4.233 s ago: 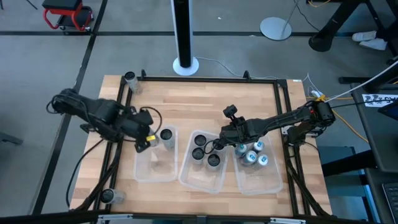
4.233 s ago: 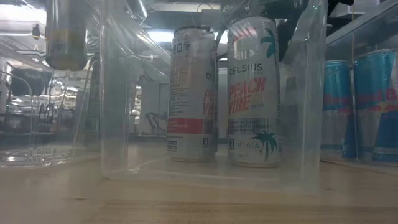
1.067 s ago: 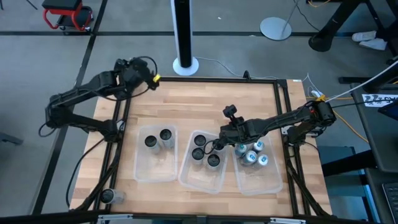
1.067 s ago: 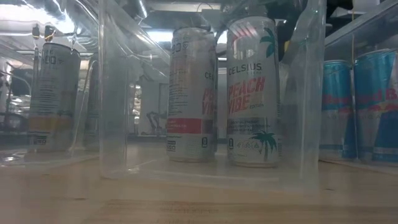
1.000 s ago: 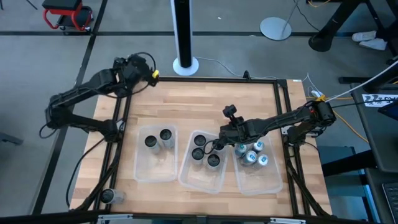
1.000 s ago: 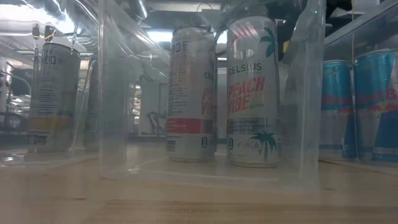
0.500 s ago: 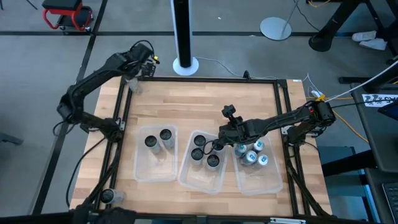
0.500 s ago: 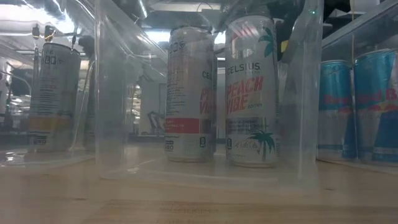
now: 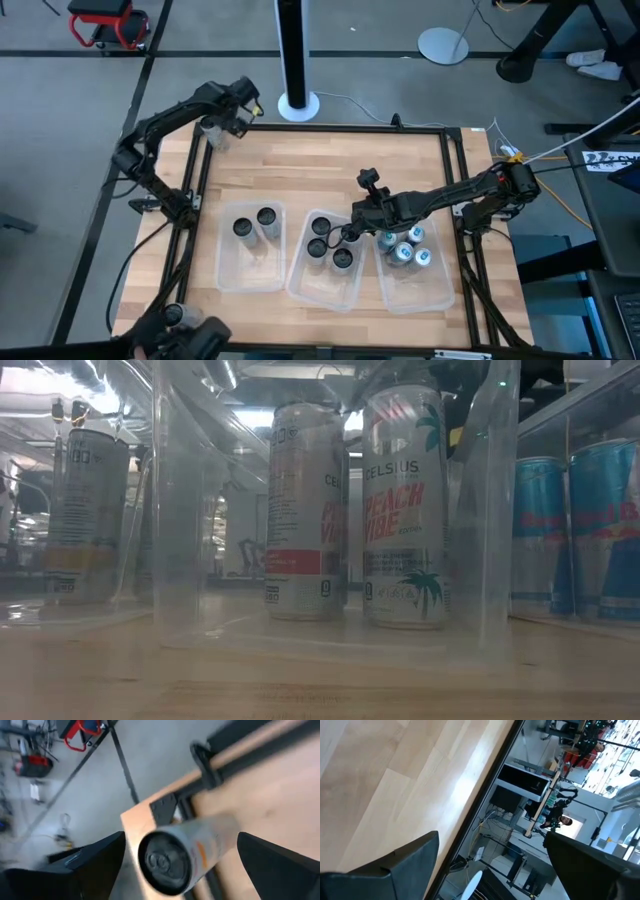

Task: Sort soda cans
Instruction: Put the top white-yellow soda can into the left transparent bin

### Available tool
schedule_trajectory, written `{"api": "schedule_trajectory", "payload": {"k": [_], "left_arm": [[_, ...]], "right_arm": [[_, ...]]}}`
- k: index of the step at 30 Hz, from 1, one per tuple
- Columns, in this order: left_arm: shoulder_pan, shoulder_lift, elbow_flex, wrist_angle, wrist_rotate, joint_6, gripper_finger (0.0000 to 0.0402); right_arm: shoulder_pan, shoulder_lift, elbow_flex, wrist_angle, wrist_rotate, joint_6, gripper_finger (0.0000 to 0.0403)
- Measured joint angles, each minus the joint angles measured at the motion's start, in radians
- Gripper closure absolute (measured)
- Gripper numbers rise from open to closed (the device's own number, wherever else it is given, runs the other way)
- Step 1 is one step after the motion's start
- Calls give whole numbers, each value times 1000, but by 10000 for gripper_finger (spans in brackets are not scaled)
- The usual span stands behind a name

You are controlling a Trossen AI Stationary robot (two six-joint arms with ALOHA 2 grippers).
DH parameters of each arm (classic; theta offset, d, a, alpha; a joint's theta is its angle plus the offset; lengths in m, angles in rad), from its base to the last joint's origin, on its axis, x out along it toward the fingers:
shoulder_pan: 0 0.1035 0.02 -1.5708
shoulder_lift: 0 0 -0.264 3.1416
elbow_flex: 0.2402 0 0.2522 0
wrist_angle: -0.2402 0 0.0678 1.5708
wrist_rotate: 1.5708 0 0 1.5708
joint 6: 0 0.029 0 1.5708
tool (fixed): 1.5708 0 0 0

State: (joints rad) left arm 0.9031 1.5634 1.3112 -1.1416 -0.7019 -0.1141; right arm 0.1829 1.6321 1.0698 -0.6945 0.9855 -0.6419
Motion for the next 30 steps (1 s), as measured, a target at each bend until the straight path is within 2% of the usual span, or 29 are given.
{"api": "schedule_trajectory", "payload": {"k": [7, 11, 13, 19, 24, 30], "left_arm": [[-25, 24, 0, -112, -11, 181, 42], [-33, 24, 0, -107, -100, 254, 45], [-32, 24, 0, -105, -113, 279, 45], [-24, 24, 0, -106, -104, 332, 45], [-11, 24, 0, -107, -46, 383, 45], [2, 26, -25, -75, -43, 461, 45]], "right_arm": [[0, 0, 0, 3, -1, -12, 39], [0, 0, -1, 13, -2, -19, 39], [0, 1, -1, 16, -3, -19, 39], [0, 1, -1, 18, -10, -19, 39], [0, 1, -2, 18, -10, -19, 39], [0, 2, -2, 21, -10, -19, 39]]}}
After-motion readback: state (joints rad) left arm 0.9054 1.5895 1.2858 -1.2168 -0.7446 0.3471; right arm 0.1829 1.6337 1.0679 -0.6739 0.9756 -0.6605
